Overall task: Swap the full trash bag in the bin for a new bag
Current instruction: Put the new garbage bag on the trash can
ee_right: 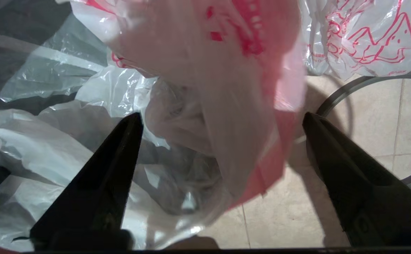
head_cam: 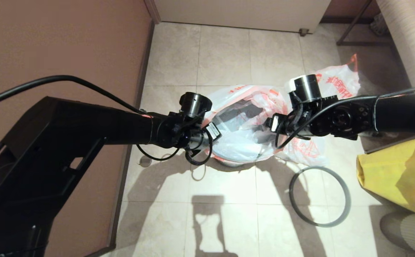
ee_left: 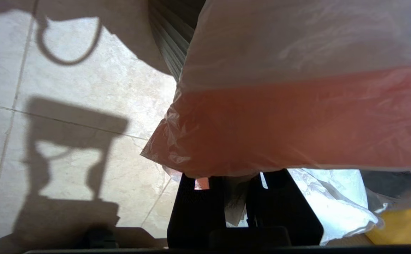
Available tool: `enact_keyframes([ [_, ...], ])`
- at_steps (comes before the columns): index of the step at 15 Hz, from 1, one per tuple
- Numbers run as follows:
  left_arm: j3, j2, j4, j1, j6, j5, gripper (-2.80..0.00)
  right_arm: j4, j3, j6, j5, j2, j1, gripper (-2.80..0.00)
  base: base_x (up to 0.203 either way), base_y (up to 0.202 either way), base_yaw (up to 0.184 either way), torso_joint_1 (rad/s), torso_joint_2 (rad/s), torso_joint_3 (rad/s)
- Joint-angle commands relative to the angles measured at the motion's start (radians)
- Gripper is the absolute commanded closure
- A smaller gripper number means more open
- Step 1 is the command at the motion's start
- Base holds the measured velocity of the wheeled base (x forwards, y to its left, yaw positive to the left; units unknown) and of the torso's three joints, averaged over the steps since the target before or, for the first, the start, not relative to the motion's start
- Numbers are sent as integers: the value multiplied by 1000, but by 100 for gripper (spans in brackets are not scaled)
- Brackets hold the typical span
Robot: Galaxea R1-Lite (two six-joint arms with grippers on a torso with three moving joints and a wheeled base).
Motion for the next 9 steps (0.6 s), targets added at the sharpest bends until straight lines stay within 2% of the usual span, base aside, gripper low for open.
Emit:
enact_keyframes([
  [1,10,-20,-2,-10,-5,1,0,2,-16,4,-12,32,4,0,0,0,0,0,0,0],
  [5,21,-38,-2,-29,-5,1,0,13,-42,18,-26,66,15,0,0,0,0,0,0,0],
  [9,23,-41,-2,-31,-5,1,0,47,-61,37,-85,86,34,0,0,0,0,0,0,0],
])
